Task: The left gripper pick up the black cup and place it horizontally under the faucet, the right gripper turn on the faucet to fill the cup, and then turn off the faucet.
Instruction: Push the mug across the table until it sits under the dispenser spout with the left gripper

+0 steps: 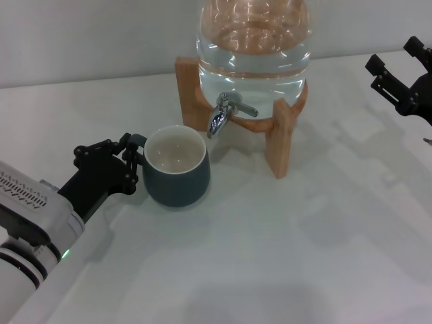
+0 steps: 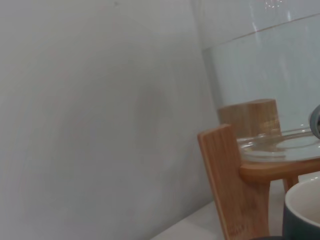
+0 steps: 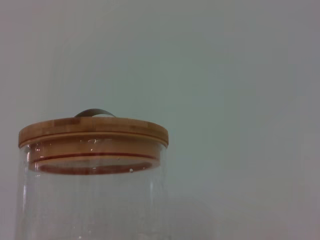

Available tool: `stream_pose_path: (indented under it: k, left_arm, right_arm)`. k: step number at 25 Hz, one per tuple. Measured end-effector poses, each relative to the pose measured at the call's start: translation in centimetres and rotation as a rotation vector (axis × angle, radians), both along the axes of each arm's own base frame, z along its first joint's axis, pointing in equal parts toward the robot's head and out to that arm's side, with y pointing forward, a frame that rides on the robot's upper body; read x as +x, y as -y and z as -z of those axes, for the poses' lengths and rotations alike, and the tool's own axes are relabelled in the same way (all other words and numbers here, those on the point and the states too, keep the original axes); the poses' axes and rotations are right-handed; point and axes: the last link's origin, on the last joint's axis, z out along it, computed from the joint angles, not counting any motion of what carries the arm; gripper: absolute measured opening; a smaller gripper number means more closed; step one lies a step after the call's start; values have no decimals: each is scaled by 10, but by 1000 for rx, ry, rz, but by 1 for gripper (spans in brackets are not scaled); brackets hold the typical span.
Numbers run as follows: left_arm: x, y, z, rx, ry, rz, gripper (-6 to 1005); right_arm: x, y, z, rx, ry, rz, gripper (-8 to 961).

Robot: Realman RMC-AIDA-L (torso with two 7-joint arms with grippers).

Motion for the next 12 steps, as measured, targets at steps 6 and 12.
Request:
stream_pose_path:
  k: [6, 12]
  left_arm:
    - [4, -4, 1, -8, -6, 9, 89]
    - [9, -7, 5, -25, -19, 18, 90]
  right_arm:
    - [-1, -1, 0, 1, -1, -7, 860]
    - [-2, -1, 0, 1, -1, -8, 860]
